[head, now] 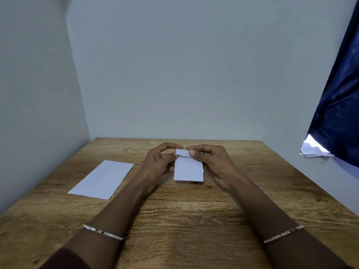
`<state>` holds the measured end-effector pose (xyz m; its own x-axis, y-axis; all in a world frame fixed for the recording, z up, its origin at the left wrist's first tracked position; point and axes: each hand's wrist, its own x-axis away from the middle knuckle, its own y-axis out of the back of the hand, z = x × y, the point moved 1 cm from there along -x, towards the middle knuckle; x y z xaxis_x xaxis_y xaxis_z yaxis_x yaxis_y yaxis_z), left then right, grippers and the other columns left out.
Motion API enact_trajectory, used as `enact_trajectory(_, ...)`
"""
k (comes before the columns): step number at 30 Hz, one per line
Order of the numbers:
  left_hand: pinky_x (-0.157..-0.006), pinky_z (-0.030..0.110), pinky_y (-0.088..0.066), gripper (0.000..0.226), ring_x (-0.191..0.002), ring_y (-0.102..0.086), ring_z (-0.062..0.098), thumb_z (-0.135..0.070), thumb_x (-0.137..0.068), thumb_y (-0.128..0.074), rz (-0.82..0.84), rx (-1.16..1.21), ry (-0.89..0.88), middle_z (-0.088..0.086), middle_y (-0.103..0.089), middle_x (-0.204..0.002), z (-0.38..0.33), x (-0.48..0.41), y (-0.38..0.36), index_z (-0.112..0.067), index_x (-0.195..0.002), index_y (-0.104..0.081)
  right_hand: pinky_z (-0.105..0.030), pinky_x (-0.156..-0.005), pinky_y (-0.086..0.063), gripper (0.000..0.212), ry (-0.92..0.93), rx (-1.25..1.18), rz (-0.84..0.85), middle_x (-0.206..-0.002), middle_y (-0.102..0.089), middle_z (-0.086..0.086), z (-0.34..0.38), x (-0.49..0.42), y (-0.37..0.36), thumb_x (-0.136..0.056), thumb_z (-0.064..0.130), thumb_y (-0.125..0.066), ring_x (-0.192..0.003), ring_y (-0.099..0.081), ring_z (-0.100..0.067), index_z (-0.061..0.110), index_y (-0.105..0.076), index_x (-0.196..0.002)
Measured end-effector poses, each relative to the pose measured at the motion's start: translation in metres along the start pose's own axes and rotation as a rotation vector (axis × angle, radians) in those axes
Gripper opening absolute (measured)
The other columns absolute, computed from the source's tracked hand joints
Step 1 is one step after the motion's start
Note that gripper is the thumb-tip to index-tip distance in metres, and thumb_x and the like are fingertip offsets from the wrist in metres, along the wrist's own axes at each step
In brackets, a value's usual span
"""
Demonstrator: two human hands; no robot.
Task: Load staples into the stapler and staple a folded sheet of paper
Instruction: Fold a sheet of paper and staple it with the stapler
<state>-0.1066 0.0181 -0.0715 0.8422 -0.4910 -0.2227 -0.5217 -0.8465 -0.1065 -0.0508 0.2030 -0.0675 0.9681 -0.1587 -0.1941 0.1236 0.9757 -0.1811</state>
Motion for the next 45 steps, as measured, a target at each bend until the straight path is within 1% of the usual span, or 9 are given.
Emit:
enact_trajectory(7,-0.049,0.021,-0.050,0.025,-0.050,-0.058,0.010,-0.008,-0.099,-0.050,-0.080,-0.003,0.012,0.003,-0.065,-0.064,0.001,-0.004,-0.001,-0.011,-0.099,-0.075,-0.036,-0.080,-0.059,0.020,0.021,0.042,-0.046,-0.101,-0.079,-0.016,-0.003,-0.002,-0.002,-0.077,0.009,-0.084,-0.095,-0.075,-0.027,0.006,-0.081,-0.097)
enact_trajectory(9,-0.053,0.022,-0.054,0.031,-0.056,-0.064,0.011,-0.019,-0.101,-0.047,-0.100,0.008,0.049,0.007,-0.070,-0.071,0.000,-0.005,-0.002,-0.009,-0.096,-0.077,-0.039,-0.084,-0.060,0.020,0.022,0.048,-0.056,-0.101,-0.079,-0.016,-0.003,-0.003,-0.002,-0.077,0.007,-0.084,-0.097,-0.075,-0.029,0.005,-0.081,-0.096)
enact_trajectory(12,-0.069,0.030,-0.060,0.038,-0.078,-0.075,0.020,-0.039,-0.096,-0.064,-0.070,-0.065,0.062,0.015,-0.079,-0.090,0.004,-0.004,-0.001,-0.004,-0.097,-0.077,-0.037,-0.079,-0.062,0.019,0.020,0.040,-0.046,-0.101,-0.079,-0.017,-0.002,-0.002,-0.003,-0.077,0.005,-0.084,-0.097,-0.075,-0.030,0.004,-0.081,-0.096)
enact_trajectory(15,-0.077,0.038,-0.059,0.032,-0.084,-0.074,0.027,-0.030,-0.092,-0.072,-0.066,-0.087,0.056,0.022,-0.078,-0.096,0.008,-0.004,0.002,0.001,-0.095,-0.075,-0.033,-0.070,-0.061,0.018,0.018,0.058,-0.041,-0.100,-0.079,-0.018,-0.002,0.000,-0.004,-0.076,0.005,-0.085,-0.096,-0.076,-0.031,0.004,-0.080,-0.094)
enact_trajectory(26,-0.054,0.020,-0.052,0.010,-0.063,-0.070,0.010,-0.018,-0.087,-0.075,-0.061,0.035,0.106,0.006,-0.077,-0.078,0.004,-0.002,-0.005,-0.010,-0.080,-0.075,-0.035,-0.070,-0.055,0.007,0.092,0.196,-0.082,-0.088,-0.078,-0.017,0.005,0.002,-0.005,-0.083,0.008,-0.080,-0.088,-0.075,-0.029,0.011,-0.079,-0.089)
enact_trajectory(33,-0.061,0.023,-0.058,0.005,-0.076,-0.078,0.017,-0.011,-0.084,-0.079,-0.044,0.066,0.115,0.013,-0.081,-0.089,0.004,-0.001,-0.005,-0.007,-0.085,-0.082,-0.037,-0.067,-0.052,0.008,0.146,0.293,-0.106,-0.076,-0.075,-0.008,0.008,0.005,-0.006,-0.079,0.013,-0.080,-0.082,-0.074,-0.032,0.016,-0.079,-0.087)
enact_trajectory(38,-0.063,0.028,-0.062,0.019,-0.078,-0.078,0.018,-0.022,-0.081,-0.084,-0.119,-0.063,0.042,0.011,-0.081,-0.087,0.004,-0.001,-0.007,-0.005,-0.087,-0.079,-0.040,-0.063,-0.056,0.032,0.112,0.373,-0.084,-0.090,-0.079,-0.012,0.009,0.010,-0.015,-0.068,0.037,-0.091,-0.084,-0.076,-0.032,0.014,-0.078,-0.087)
enact_trajectory(40,-0.067,0.032,-0.063,0.018,-0.080,-0.078,0.021,-0.022,-0.083,-0.082,-0.144,-0.132,0.018,0.011,-0.081,-0.086,0.005,-0.002,-0.008,-0.005,-0.087,-0.079,-0.041,-0.065,-0.055,0.027,0.118,0.397,-0.122,-0.091,-0.078,-0.016,0.010,0.009,-0.015,-0.074,0.032,-0.089,-0.087,-0.075,-0.036,0.010,-0.077,-0.085)
enact_trajectory(45,-0.060,0.027,-0.060,0.018,-0.078,-0.079,0.024,-0.012,-0.082,-0.082,-0.149,-0.090,0.022,0.016,-0.080,-0.082,0.004,-0.001,-0.008,0.003,-0.089,-0.075,-0.035,-0.071,-0.049,0.018,0.154,0.555,-0.156,-0.099,-0.075,-0.015,0.008,0.008,-0.016,-0.089,0.022,-0.076,-0.095,-0.071,-0.036,0.004,-0.075,-0.089)
